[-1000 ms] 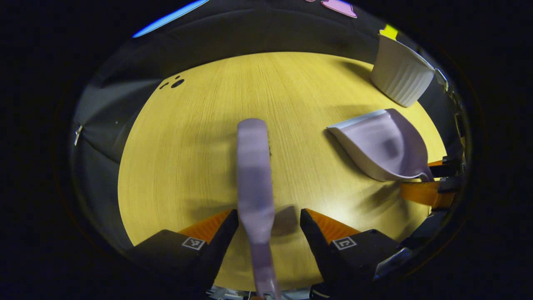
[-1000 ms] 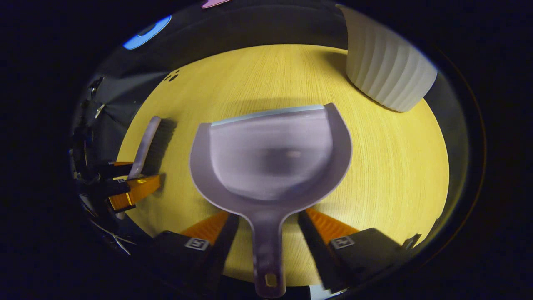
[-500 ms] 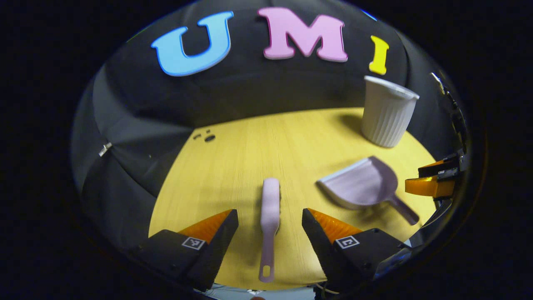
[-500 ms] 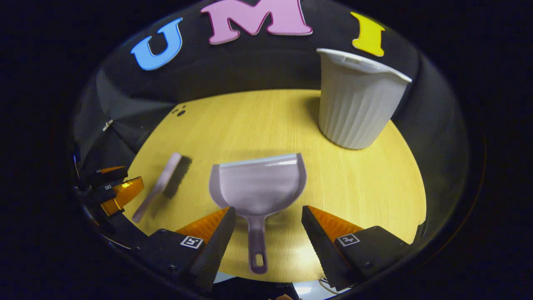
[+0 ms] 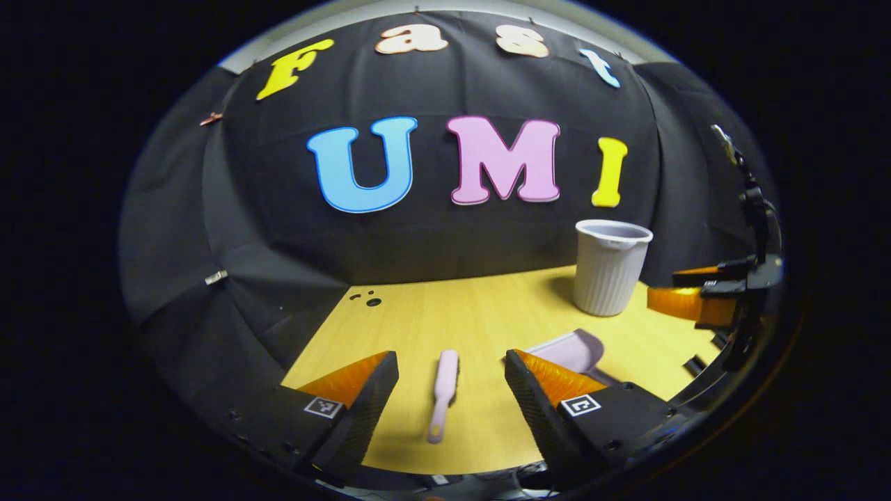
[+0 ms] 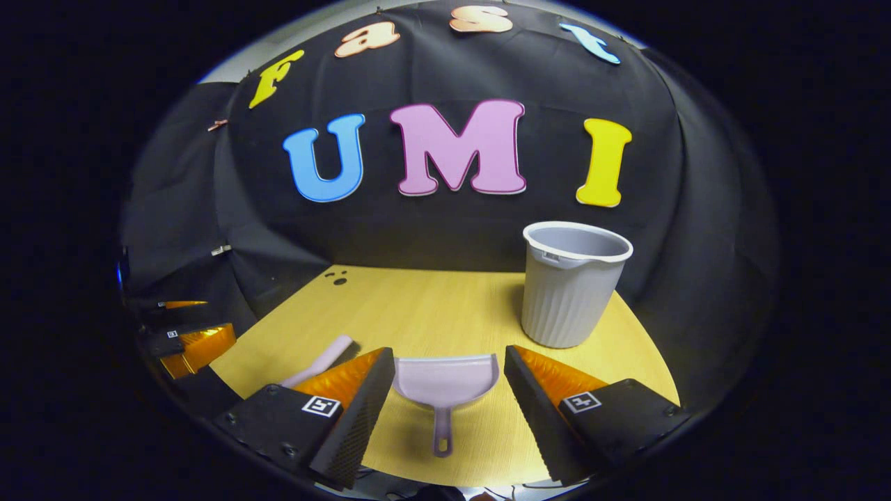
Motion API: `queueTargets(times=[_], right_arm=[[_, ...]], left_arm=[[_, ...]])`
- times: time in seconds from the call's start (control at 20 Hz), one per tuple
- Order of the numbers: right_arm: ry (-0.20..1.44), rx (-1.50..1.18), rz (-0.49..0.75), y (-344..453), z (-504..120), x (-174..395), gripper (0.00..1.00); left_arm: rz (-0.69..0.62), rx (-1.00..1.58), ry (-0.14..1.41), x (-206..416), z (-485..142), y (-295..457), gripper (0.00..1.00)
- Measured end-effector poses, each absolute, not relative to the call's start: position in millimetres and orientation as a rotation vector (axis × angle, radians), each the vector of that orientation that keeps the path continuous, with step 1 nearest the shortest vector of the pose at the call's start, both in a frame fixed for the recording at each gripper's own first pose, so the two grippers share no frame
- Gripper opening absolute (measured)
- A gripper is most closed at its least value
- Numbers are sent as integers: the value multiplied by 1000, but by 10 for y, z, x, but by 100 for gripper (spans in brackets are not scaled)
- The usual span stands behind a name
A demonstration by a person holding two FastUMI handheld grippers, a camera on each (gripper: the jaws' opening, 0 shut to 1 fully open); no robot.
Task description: Pick up the small broom and dustpan from the desktop, sweep the trash into the dustpan with the broom, and then empty the trash into the garbage bin.
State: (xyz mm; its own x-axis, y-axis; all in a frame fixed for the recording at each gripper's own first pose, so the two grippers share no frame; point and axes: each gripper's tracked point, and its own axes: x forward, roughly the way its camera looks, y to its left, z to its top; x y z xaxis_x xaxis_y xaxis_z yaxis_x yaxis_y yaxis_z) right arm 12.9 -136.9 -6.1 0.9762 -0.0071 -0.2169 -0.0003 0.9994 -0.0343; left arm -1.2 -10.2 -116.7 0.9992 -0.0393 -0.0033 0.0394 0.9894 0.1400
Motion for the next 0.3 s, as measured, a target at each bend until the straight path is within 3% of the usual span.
queueTargets(times=[0.3], right_arm=[[250,-22,-32,-1346,-264,-147,99]], left_arm=[[-73,107,-21,-547,-1355,-237,98]])
